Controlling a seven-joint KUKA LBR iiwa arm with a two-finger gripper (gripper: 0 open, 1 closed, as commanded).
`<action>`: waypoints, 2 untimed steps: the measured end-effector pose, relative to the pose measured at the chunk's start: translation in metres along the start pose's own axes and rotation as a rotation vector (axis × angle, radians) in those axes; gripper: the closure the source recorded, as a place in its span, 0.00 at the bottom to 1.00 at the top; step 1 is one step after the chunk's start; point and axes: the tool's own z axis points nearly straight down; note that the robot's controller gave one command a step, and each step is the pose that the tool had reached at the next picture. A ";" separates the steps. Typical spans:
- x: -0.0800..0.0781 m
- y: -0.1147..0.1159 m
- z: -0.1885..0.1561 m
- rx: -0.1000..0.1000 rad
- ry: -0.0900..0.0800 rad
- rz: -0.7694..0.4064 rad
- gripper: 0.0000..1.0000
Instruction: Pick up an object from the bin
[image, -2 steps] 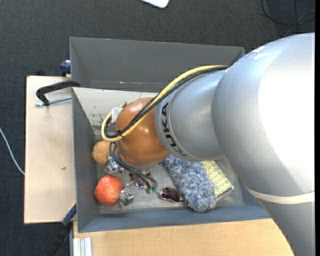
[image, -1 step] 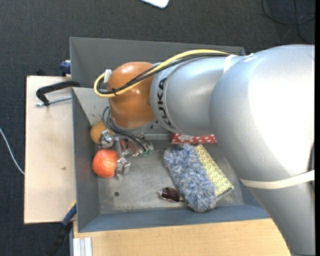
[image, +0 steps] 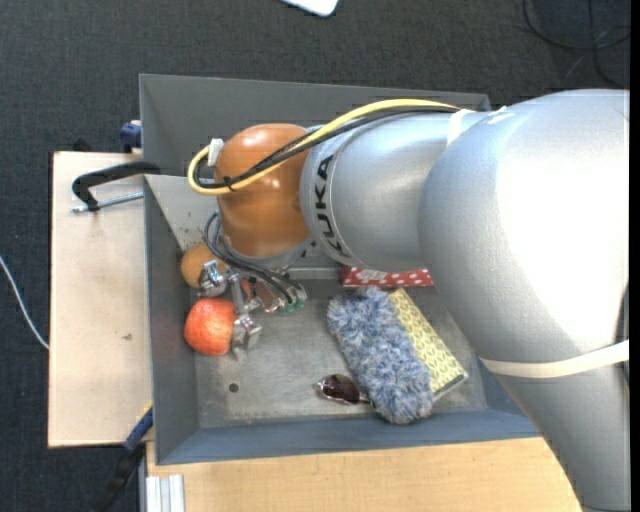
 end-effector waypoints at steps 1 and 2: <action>0.002 0.001 -0.004 -0.002 -0.003 0.001 1.00; 0.002 0.002 -0.022 -0.004 -0.019 0.003 1.00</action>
Offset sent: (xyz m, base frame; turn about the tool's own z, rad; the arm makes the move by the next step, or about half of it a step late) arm 0.0000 -0.0002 0.0576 0.0000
